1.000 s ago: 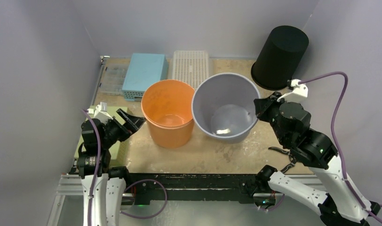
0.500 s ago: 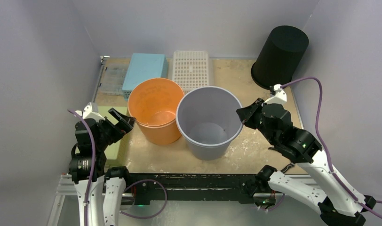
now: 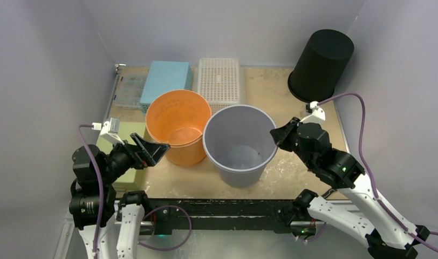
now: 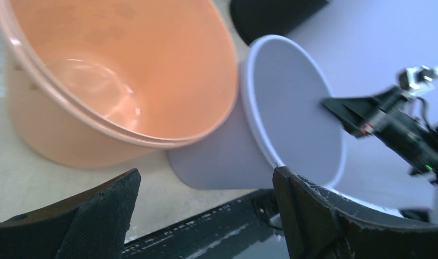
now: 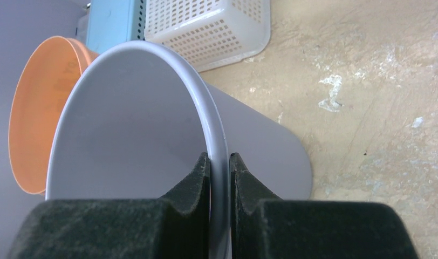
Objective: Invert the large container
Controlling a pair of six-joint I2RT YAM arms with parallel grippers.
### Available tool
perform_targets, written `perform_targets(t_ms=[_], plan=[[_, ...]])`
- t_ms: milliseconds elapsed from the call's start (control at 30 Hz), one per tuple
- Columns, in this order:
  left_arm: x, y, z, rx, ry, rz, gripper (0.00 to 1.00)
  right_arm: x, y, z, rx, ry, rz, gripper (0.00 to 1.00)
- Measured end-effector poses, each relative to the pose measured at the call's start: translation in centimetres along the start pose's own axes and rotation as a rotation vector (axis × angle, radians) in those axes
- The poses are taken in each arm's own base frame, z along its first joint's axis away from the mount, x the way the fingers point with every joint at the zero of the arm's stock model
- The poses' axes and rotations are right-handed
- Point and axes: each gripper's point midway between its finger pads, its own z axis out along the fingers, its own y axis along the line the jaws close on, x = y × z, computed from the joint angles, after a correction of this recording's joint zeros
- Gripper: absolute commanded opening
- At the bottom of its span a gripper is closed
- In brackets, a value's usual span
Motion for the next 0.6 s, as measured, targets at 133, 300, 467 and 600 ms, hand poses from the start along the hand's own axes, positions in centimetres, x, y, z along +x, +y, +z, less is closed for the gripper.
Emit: perform_targets(t_ms=[133, 300, 467, 600], plan=[[0.3, -2.6, -1.5, 0.098, -0.008, 0.022, 0.91, 0.4, -0.4, -0.6, -0.017, 0.008, 0.008, 0.00], [0.2, -3.3, -2.0, 0.106, -0.032, 0.015, 0.88, 0.7, -1.0, -1.7, -0.050, -0.006, 0.030, 0.00], [-1.0, -3.2, -1.9, 0.058, -0.038, -0.004, 0.84, 0.8, -1.0, -1.8, -0.055, 0.003, 0.032, 0.00], [-4.1, -2.1, -1.4, -0.061, -0.057, -0.007, 0.83, 1.4, -1.0, -1.3, -0.042, 0.024, 0.026, 0.00]])
